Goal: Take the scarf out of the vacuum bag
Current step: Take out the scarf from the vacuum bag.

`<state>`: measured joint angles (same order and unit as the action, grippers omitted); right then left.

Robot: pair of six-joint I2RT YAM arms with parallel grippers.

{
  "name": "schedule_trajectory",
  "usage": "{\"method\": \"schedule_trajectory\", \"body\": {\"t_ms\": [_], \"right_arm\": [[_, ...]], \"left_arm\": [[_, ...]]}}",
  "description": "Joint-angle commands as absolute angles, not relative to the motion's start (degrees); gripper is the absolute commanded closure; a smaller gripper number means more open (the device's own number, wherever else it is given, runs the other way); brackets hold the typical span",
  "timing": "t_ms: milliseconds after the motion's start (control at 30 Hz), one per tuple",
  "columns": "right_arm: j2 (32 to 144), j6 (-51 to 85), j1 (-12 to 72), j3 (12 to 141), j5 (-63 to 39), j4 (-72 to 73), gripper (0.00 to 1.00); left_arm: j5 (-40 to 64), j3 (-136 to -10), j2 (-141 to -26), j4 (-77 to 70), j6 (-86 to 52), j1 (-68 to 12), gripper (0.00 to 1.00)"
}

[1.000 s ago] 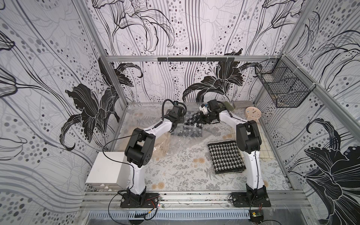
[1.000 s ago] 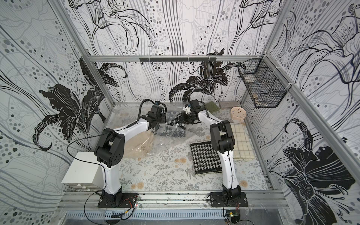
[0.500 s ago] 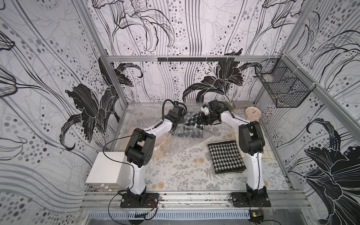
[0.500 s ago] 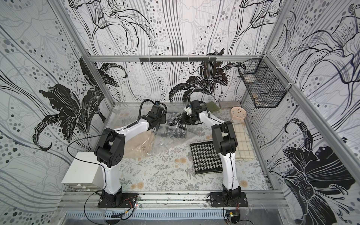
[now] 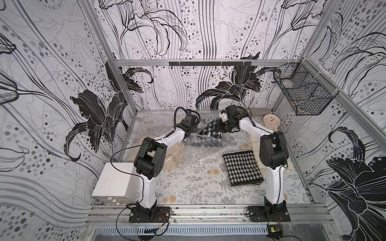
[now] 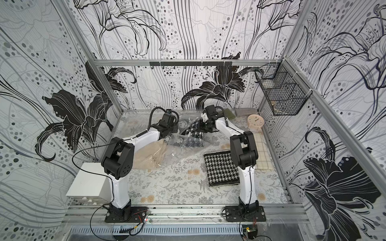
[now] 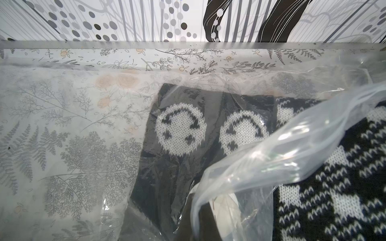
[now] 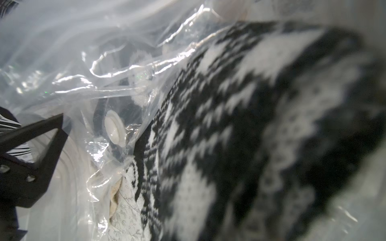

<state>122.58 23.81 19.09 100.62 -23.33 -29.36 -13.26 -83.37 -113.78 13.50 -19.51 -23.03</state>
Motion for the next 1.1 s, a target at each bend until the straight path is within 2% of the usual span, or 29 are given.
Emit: {"method": "schedule_trajectory", "body": {"t_ms": [0, 67, 167, 267, 500, 1067], "right_arm": [[121.1, 24.6, 18.2, 101.4, -22.1, -29.7, 1.0], [121.8, 23.3, 18.1, 103.7, -23.5, -31.2, 1.0], [118.8, 24.7, 17.6, 99.7, -30.2, -24.2, 1.0], [118.7, 22.8, 17.6, 102.0, -32.2, -27.4, 1.0], [118.9, 19.9, 17.2, 107.5, -29.7, -33.9, 1.0], [112.8, 21.0, 13.0, 105.7, -37.6, -30.9, 1.0]], "left_arm": [[-15.3, -82.2, -112.3, 13.4, -19.4, -22.9, 1.0], [-15.3, -82.0, -112.1, 13.2, -19.3, -22.9, 1.0], [-15.3, -82.1, -112.3, 13.3, -19.3, -22.8, 1.0], [-15.3, -82.1, -112.3, 13.3, -19.3, -22.9, 1.0], [-15.4, -81.8, -112.2, 13.1, -19.4, -22.9, 1.0], [-15.3, -82.1, -112.5, 13.1, -19.5, -22.9, 1.0]]}}
